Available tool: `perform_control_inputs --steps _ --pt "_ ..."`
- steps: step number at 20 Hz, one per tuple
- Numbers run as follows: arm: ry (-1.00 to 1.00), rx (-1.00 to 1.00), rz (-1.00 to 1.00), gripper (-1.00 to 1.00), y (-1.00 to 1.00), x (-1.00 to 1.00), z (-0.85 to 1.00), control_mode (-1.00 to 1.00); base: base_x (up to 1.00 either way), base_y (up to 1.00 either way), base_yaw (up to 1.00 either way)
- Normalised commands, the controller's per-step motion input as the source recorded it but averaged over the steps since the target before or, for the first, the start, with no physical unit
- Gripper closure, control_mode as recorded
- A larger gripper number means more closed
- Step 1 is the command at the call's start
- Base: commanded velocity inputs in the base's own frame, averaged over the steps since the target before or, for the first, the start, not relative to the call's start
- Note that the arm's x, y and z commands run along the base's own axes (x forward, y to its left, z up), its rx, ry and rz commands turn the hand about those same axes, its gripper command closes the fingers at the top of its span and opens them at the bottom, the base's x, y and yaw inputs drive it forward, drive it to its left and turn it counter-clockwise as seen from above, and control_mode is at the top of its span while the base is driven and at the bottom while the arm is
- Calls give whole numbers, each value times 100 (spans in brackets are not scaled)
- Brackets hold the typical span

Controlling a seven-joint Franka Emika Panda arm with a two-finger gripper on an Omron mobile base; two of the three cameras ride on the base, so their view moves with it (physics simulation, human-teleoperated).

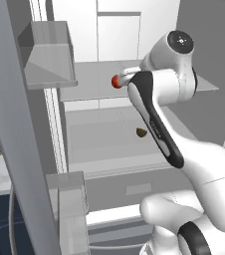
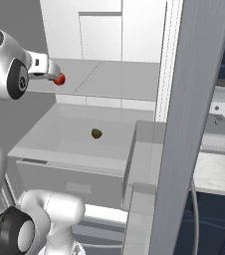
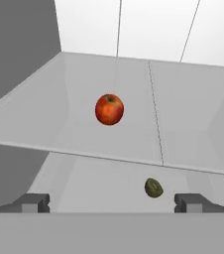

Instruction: Retrieve the apple and kiwi from the fridge and place them into the bowl on the dining table.

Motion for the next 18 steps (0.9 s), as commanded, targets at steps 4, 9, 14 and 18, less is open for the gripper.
perform_control_inputs --steps 4,9,14,18 --pt "-10 0 0 -100 0 13 -20 -100 0 0 0" --pt "-9 0 0 -100 0 13 -12 -100 0 0 0" --pt "1 5 0 -100 0 16 0 -100 0 0 0" --pt "8 3 0 -100 0 22 0 -100 0 0 0"
